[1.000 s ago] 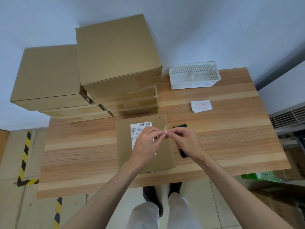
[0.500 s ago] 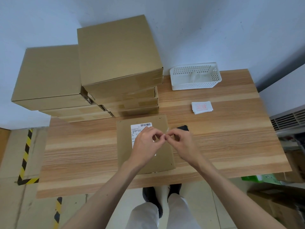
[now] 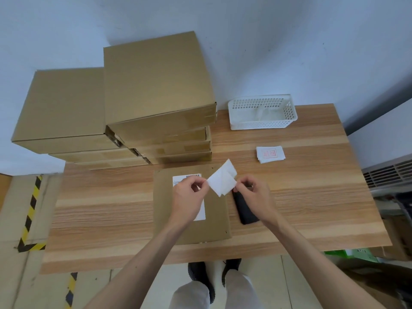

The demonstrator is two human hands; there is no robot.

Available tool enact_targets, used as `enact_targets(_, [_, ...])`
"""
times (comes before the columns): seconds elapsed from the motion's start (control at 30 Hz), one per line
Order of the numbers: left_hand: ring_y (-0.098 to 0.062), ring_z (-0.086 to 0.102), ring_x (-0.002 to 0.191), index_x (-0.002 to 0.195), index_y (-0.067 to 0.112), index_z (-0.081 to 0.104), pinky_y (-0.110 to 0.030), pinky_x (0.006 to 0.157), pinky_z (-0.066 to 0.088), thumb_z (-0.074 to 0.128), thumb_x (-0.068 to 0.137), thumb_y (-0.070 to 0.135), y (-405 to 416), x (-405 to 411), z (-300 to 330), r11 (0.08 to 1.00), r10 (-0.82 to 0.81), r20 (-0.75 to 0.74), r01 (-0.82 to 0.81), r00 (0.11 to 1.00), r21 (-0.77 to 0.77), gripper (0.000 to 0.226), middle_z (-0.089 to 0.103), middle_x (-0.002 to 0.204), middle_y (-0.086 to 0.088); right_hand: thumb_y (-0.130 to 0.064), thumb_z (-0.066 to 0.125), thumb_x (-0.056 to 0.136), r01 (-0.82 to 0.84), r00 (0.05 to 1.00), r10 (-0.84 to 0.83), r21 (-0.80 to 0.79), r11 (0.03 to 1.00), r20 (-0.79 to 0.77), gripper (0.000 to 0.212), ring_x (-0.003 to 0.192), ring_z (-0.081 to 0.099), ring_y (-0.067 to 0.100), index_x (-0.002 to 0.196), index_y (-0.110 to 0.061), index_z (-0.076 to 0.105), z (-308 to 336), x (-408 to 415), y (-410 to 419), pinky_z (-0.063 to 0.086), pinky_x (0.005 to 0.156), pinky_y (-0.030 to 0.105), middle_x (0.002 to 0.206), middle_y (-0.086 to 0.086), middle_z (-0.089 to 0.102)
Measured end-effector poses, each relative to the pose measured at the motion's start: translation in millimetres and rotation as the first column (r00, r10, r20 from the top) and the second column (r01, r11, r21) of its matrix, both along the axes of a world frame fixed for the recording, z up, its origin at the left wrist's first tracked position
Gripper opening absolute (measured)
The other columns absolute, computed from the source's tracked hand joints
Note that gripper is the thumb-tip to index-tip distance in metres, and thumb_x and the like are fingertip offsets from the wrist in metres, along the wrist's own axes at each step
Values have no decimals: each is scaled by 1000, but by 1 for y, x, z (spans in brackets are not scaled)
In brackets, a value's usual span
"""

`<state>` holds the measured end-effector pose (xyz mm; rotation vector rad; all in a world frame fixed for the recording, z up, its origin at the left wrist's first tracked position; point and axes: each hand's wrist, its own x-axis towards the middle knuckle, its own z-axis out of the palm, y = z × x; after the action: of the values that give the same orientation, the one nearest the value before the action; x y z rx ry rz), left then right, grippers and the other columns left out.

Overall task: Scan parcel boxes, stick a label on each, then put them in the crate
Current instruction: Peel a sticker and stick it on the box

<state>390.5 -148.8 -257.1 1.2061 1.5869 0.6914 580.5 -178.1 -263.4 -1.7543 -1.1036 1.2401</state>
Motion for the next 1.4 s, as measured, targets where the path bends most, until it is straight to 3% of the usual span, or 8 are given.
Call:
enact_targets(0.23, [-3,46,51,84,12,73,-13,39,35,66,91,7,18,2,-1,986,161,-18,-162,987,-34,11,65,81,-14,-1,57,93,33,999,-32,-33,999,29,16,53,51,-3,78,-3,64,-5,40,33,37,50,11,75,1,63])
enact_targets(0.43, [-4,50,61,77,19,69,-14,55,41,67,88,6,29,8,-8,970,241,-39,-239,970,41,17,62,72,3,-6,57,90,38,994,-34,-35,999,100,15,64,48,2,77,-3,63,-13,76,79,39,59,15,79,0,61])
enact_targets(0.7, [-14,60,70,86,22,69,-31,66,49,67,92,11,49,44,-24,970,195,-128,-171,973,173,13,67,73,5,-5,57,93,147,983,-145,-2,989,111,11,44,48,-3,83,-6,60,-34,129,153,35,46,14,81,10,67])
enact_targets(0.87, [-16,62,73,88,15,72,-24,68,49,71,90,8,69,76,-35,959,119,-200,-61,973,277,8,70,74,3,-2,62,90,198,963,-207,66,978,171,5,52,56,-4,86,-2,65,-46,158,199,39,51,8,80,9,71])
enact_targets(1.0, [-14,65,69,87,11,74,-19,64,48,74,87,2,82,89,-45,907,73,-308,65,949,415,10,70,71,4,-3,63,86,185,958,-189,42,982,213,13,74,64,9,79,-10,71,-60,176,239,46,71,23,81,1,74])
enact_targets(1.2, [-9,64,63,94,13,76,-27,62,52,76,87,4,82,94,-56,868,17,-378,174,926,466,11,70,73,8,-2,62,91,198,940,-186,-11,980,286,15,29,47,5,89,-6,76,-80,190,270,37,33,17,90,2,72])
enact_targets(1.3, [-9,61,58,92,11,75,-23,59,49,78,85,1,81,95,-57,851,15,-391,193,920,488,12,70,71,6,-3,66,89,176,922,-158,-18,984,353,12,38,54,10,86,-12,74,-87,194,273,44,41,22,86,-1,74])
enact_targets(1.4, [-11,61,58,92,10,76,-27,59,51,78,85,1,81,93,-59,840,7,-416,221,909,496,12,70,71,4,-10,67,88,154,903,-121,-48,987,412,13,57,60,14,80,-20,71,-95,194,274,57,65,38,77,-8,73])
